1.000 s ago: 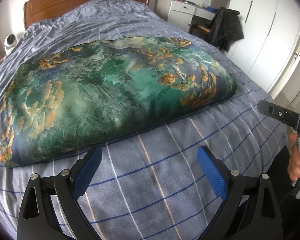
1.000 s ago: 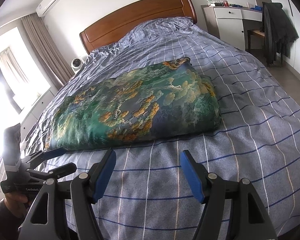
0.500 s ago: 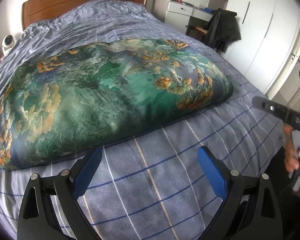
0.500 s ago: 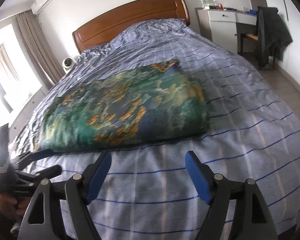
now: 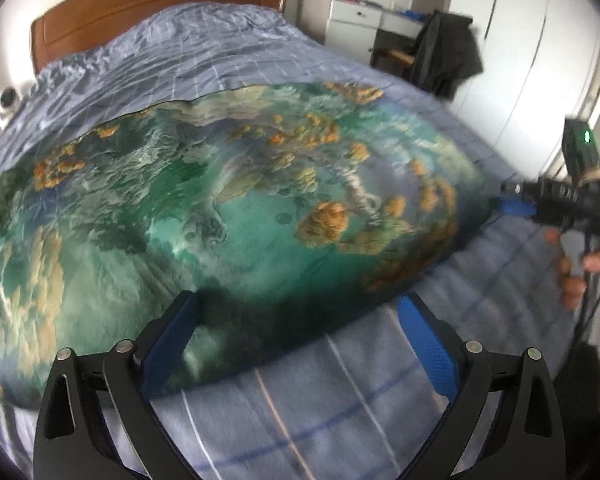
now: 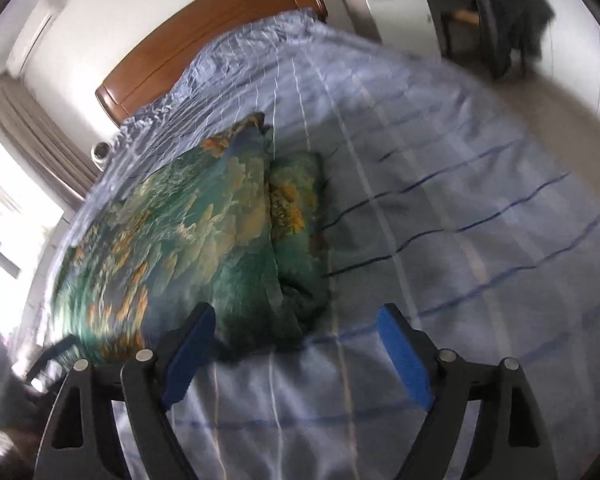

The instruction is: Fold large clothes

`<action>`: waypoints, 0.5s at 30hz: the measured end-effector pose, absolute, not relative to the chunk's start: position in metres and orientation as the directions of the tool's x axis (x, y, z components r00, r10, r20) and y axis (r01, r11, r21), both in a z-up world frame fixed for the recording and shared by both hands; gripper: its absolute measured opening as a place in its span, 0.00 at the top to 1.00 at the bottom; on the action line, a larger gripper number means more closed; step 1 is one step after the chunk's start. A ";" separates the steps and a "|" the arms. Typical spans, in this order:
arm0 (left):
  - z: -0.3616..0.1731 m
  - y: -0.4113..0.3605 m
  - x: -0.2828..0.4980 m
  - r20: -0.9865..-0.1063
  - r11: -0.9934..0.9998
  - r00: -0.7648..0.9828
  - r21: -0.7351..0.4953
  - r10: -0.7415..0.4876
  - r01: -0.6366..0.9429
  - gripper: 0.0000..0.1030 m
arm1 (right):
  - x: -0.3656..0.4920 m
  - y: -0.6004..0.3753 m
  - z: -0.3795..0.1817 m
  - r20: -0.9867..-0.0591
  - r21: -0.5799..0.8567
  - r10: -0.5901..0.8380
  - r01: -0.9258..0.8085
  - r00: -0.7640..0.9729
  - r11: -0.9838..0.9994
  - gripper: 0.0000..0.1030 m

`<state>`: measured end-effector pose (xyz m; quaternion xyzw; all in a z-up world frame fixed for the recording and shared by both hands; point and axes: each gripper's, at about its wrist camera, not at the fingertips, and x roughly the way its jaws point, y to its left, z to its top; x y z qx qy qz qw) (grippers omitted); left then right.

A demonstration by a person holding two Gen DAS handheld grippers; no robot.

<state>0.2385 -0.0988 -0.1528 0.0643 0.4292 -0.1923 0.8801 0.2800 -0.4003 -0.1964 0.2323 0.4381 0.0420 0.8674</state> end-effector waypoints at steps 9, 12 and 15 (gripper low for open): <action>-0.147 -0.096 0.238 -0.808 0.893 0.521 -0.014 -0.275 0.450 0.02 | 0.322 -0.389 -0.225 -0.671 0.606 0.425 0.119 0.607 0.786 0.55; -0.112 -0.083 0.241 -0.779 0.897 0.526 -0.101 -0.341 0.431 0.02 | 0.310 -0.378 -0.198 -0.637 0.572 0.396 0.062 0.661 0.818 0.68; -0.056 -0.081 0.248 -0.714 0.868 0.550 -0.166 -0.433 0.468 0.02 | 0.295 -0.357 -0.160 -0.600 0.504 0.369 -0.022 0.710 0.863 0.70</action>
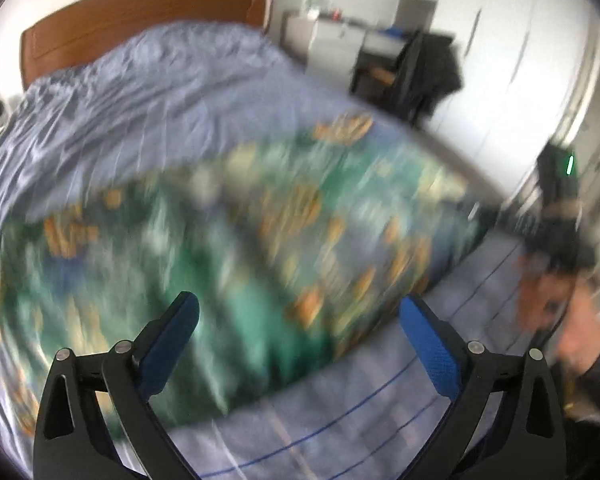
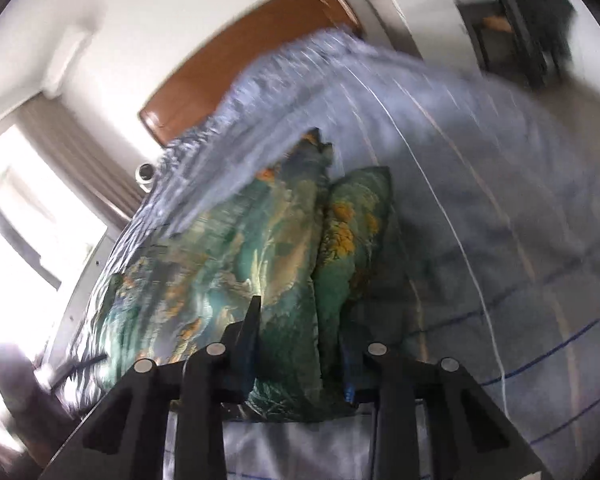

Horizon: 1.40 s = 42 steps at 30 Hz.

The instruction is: Fold large clothes

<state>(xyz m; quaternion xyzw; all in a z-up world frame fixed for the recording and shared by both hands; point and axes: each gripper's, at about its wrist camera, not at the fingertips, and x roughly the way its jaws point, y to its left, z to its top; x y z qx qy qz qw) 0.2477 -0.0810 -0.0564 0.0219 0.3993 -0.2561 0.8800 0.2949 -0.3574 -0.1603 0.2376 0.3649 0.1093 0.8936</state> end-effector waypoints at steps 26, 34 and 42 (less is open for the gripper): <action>-0.009 0.031 0.328 -0.829 0.903 0.373 -0.329 -0.416 0.276 0.76 | 0.196 -0.122 -0.018 -0.461 0.039 0.574 -0.631 0.677 0.775 0.35; -0.046 0.157 0.334 -0.816 0.916 0.426 -0.391 -0.390 0.090 0.76 | 0.273 -0.119 -0.052 -0.609 0.114 0.504 -0.561 0.613 0.820 0.63; -0.088 0.217 0.326 -0.789 0.890 0.456 -0.457 -0.411 0.011 0.75 | 0.321 -0.039 -0.093 -0.664 0.172 0.561 -0.630 0.494 0.758 0.66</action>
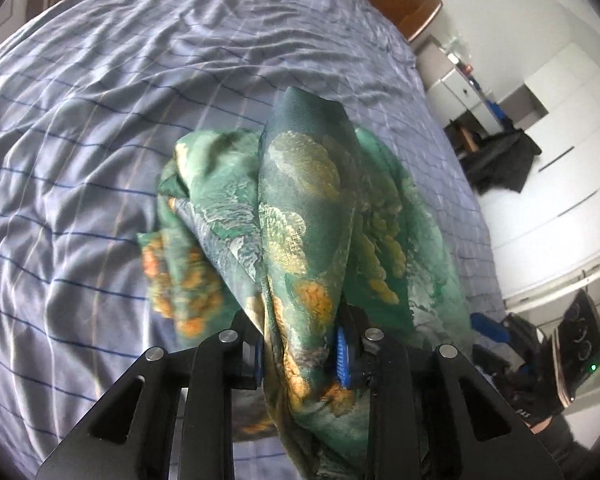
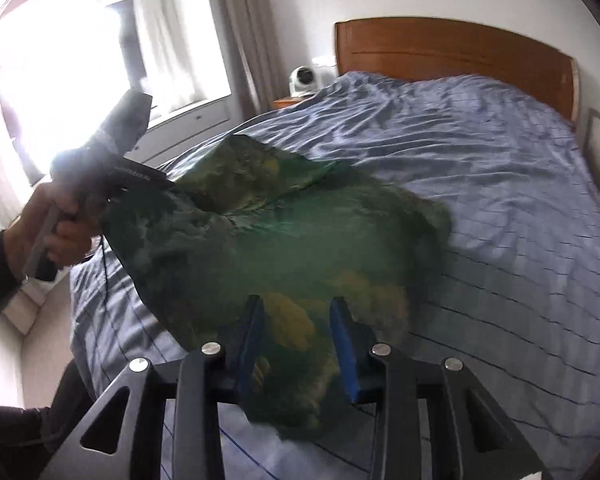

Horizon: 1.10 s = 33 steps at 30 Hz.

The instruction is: Fold large clothes

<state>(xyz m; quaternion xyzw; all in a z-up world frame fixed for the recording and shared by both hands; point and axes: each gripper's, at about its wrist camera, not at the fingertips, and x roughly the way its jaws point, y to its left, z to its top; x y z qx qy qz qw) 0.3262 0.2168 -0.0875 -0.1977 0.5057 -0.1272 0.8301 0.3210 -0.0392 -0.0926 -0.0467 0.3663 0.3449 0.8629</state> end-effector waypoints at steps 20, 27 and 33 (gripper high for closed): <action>-0.158 0.256 0.316 -0.753 0.842 0.486 -0.536 -0.444 -0.059 0.66 | 0.384 0.015 -0.124 -0.767 0.304 0.541 -0.546 0.346 0.781 0.67; -0.161 0.257 0.309 -0.747 0.842 0.503 -0.536 -0.435 -0.068 0.65 | 0.474 0.054 -0.119 -0.764 0.268 0.489 -0.481 0.422 0.835 0.67; -0.164 0.256 0.314 -0.776 0.860 0.483 -0.503 -0.406 -0.085 0.65 | 0.523 0.100 -0.186 -0.916 0.197 0.321 -0.429 0.239 0.882 0.67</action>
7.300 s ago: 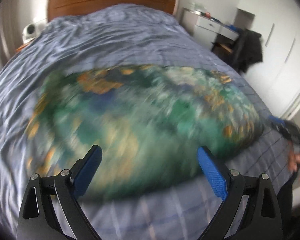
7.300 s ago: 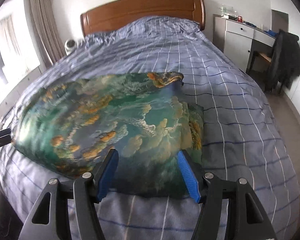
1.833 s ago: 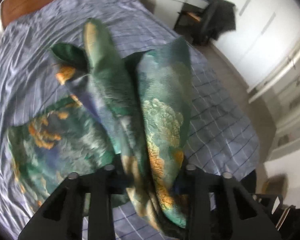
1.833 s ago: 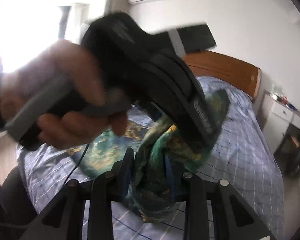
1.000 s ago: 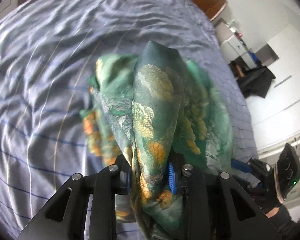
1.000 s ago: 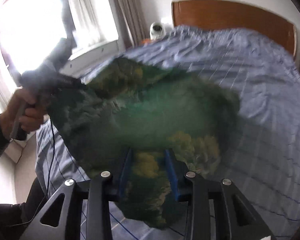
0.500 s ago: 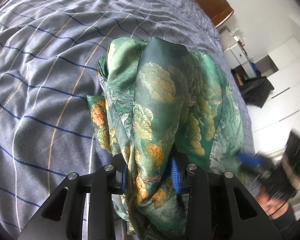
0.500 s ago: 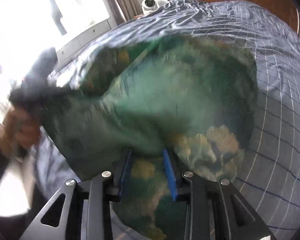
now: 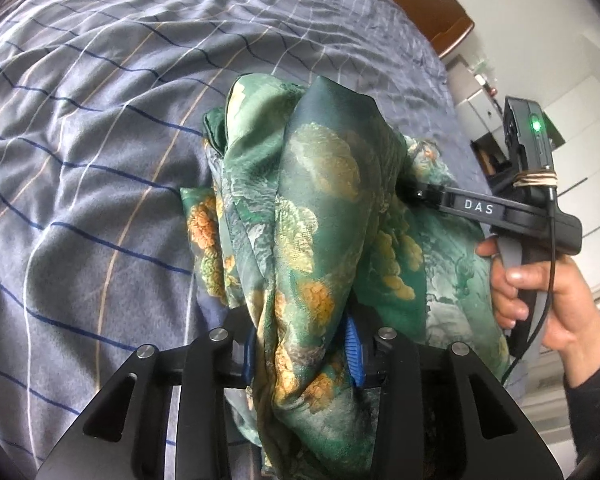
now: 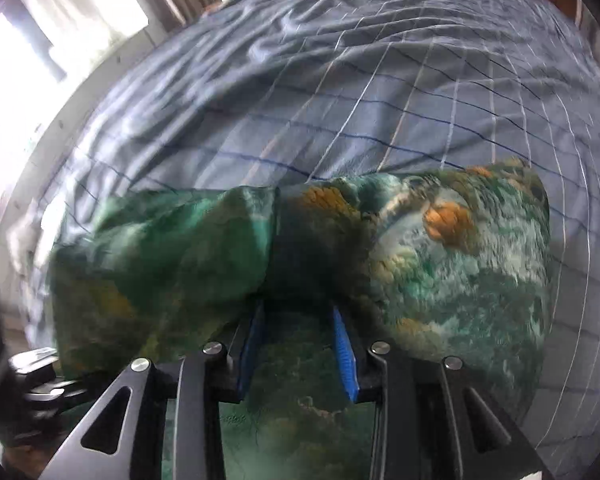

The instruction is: Fold large clothes

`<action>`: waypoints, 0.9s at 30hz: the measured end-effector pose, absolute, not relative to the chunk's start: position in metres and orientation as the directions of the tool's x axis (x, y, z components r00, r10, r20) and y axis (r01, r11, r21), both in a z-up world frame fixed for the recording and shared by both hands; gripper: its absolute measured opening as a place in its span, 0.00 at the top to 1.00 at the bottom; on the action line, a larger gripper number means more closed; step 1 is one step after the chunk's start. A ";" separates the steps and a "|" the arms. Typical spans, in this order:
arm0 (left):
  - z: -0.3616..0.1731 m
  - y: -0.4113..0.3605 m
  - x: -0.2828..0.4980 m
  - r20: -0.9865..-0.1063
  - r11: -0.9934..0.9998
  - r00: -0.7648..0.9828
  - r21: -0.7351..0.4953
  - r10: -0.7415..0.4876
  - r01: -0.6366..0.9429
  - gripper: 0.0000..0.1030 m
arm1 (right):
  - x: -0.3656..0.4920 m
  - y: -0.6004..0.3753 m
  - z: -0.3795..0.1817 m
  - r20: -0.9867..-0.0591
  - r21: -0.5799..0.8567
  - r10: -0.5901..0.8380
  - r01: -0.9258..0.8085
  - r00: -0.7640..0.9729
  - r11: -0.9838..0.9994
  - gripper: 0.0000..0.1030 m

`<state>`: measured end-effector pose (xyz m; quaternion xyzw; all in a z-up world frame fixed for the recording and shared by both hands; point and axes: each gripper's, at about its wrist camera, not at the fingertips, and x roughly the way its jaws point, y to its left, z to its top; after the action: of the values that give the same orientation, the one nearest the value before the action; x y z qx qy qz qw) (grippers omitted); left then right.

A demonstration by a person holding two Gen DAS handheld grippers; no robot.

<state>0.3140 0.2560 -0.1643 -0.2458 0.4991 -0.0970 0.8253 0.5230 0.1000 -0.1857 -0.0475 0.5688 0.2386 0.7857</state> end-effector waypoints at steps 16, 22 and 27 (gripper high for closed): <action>-0.161 0.250 0.317 -0.791 0.874 0.471 -0.479 -0.391 -0.078 0.63 | 0.373 -0.004 -0.105 -0.785 0.083 0.395 -0.550 0.477 0.831 0.67; -0.161 0.248 0.321 -0.797 0.879 0.463 -0.471 -0.386 -0.078 0.63 | 0.317 -0.050 -0.112 -0.786 0.109 0.386 -0.506 0.483 0.856 0.67; -0.161 0.247 0.322 -0.798 0.878 0.462 -0.471 -0.387 -0.078 0.62 | 0.308 -0.039 -0.128 -0.744 0.170 0.446 -0.504 0.498 0.847 0.67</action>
<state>0.3224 0.2471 -0.1613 -0.2281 0.5100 -0.0936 0.8241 0.3081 -0.0391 -0.1278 -0.0347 0.4191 0.2748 0.8646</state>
